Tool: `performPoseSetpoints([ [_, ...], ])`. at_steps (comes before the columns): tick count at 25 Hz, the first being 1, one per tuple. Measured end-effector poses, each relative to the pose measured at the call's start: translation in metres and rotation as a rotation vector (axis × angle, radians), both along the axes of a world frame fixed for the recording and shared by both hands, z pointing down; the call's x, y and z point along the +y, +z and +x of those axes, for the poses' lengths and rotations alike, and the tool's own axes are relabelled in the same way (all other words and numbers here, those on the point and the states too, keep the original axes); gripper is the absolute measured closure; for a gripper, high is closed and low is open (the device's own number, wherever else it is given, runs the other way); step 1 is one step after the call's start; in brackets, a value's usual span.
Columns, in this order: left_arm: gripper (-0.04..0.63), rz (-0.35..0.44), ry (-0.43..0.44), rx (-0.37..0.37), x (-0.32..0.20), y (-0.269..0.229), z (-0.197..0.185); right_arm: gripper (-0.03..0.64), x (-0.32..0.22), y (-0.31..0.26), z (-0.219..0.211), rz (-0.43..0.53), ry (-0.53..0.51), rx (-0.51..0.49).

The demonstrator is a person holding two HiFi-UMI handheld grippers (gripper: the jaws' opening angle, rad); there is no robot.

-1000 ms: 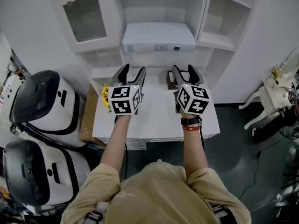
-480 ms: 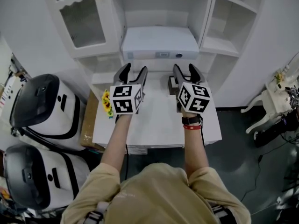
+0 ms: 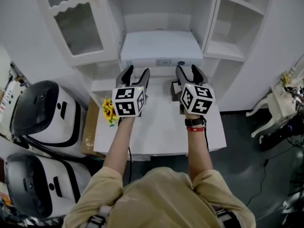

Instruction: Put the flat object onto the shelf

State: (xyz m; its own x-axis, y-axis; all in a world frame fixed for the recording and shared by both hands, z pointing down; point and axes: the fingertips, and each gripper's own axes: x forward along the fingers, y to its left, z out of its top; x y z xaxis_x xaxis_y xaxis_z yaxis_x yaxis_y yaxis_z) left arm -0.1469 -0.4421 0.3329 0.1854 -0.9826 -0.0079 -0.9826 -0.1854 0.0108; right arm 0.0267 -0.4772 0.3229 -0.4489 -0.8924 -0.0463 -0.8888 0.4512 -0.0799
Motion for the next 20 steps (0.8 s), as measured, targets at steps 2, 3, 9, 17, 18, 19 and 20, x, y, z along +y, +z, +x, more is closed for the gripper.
performPoseSetpoints([
  [2, 0.328, -0.002, -0.002, 0.002, -0.006, 0.0, 0.0, 0.342, -0.006, 0.0, -0.001, -0.003, -0.002, 0.002],
  [3, 0.328, -0.001, -0.005, 0.002, -0.009, 0.0, -0.001, 0.342, -0.008, 0.001, -0.002, -0.003, -0.003, 0.003],
  [9, 0.334, 0.003, -0.016, 0.003, -0.022, 0.0, -0.003, 0.347, -0.022, 0.001, -0.003, 0.003, 0.002, 0.006],
  [17, 0.336, 0.0, -0.02, 0.011, -0.036, -0.001, -0.007, 0.347, -0.038, -0.001, -0.007, 0.0, -0.006, 0.004],
  [18, 0.335, 0.0, -0.02, 0.014, -0.038, -0.001, -0.007, 0.347, -0.04, -0.001, -0.007, 0.0, -0.008, 0.003],
  [19, 0.334, 0.0, -0.021, 0.017, -0.04, -0.001, -0.007, 0.347, -0.042, -0.001, -0.007, -0.001, -0.01, 0.003],
  [20, 0.336, 0.001, -0.022, 0.02, -0.042, -0.002, -0.007, 0.347, -0.044, -0.001, -0.007, 0.0, -0.012, 0.003],
])
